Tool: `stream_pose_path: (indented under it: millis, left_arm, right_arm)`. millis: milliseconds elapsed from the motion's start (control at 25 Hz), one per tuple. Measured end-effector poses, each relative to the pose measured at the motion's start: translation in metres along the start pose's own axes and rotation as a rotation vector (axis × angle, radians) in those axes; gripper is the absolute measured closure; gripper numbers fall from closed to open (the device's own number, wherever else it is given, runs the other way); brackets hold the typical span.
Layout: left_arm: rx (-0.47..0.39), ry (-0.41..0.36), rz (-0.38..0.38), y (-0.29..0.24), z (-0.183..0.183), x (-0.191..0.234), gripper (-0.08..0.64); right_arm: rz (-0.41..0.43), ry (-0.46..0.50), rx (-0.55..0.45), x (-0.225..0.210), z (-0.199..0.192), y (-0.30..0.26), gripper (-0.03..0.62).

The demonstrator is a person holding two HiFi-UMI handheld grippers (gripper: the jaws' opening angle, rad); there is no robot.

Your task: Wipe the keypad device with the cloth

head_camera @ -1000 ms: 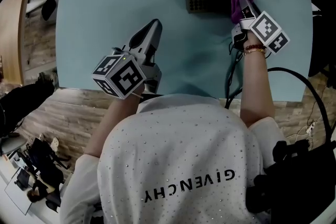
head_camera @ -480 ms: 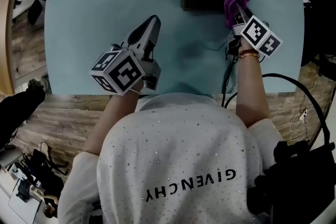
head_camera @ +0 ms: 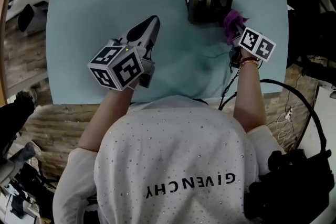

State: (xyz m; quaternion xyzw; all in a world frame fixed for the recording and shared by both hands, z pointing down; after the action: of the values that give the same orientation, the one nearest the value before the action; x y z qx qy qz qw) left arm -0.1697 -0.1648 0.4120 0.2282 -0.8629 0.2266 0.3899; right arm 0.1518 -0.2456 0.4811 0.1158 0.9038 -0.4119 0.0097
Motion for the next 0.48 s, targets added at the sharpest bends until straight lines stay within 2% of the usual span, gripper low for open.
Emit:
stream_pose_path:
  millis: [80,200,320,400,480]
  left_arm:
    - [0.027,-0.001,-0.028,0.001,0.004,0.006,0.560]
    - [0.048,0.008,-0.043,0.003,0.007,0.016,0.560]
    - [0.064,0.015,-0.044,0.008,0.006,0.026,0.560]
    - [0.082,0.020,-0.050,0.008,0.003,0.030,0.560]
    - [0.098,0.028,-0.058,0.006,0.000,0.033,0.560]
  right_arm:
    - [0.002,-0.063,-0.065,-0.006,0.024,0.010,0.520]
    - [0.000,-0.124,-0.280,-0.012,0.080,0.031,0.521]
    - [0.009,-0.051,-0.418,0.002,0.126,0.040,0.520]
    - [0.004,0.033,-0.420,0.015,0.145,0.032,0.520]
    - [-0.007,0.116,-0.354,0.028,0.151,0.014,0.520]
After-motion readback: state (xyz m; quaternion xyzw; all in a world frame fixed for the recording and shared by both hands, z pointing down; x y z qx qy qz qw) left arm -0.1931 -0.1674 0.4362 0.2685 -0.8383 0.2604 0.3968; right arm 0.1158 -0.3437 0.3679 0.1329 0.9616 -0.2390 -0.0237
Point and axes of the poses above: the fingertips, and each gripper's own axes: y backward along the fingers, x to its left, z out of its top, the point moved 3 cm from there along y, backward along the fingers, and after that the axes turned 7 degrees about y, right-handed, at the moved point
